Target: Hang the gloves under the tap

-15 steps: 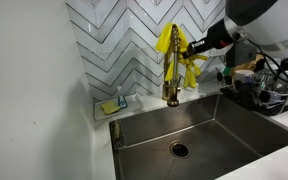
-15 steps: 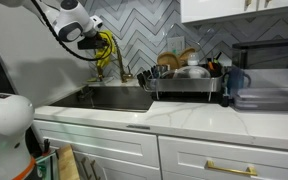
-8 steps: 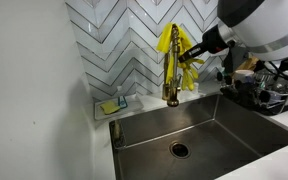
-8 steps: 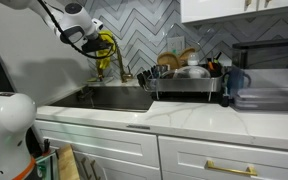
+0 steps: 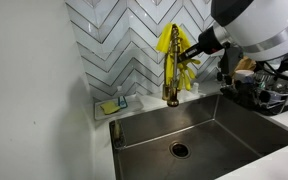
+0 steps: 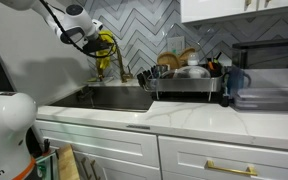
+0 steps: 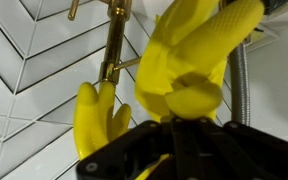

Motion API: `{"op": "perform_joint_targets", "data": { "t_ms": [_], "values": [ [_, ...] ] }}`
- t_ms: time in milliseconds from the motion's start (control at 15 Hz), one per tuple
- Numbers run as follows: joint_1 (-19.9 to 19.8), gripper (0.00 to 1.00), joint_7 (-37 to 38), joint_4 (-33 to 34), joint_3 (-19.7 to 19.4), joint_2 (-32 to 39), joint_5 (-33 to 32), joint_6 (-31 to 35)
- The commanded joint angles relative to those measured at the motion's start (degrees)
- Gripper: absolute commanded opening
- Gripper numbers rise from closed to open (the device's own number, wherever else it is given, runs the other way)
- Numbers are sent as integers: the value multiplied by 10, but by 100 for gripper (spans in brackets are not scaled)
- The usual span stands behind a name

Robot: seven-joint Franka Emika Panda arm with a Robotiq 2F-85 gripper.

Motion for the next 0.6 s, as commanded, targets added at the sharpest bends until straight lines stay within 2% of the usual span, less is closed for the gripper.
{"op": "perform_joint_targets", "data": {
  "t_ms": [0, 333, 533],
  "values": [
    [14, 1, -24, 14, -6, -2, 30, 16],
    [42, 1, -83, 49, -14, -6, 104, 32],
    [44, 1, -97, 46, -15, -6, 136, 22]
  ]
}}
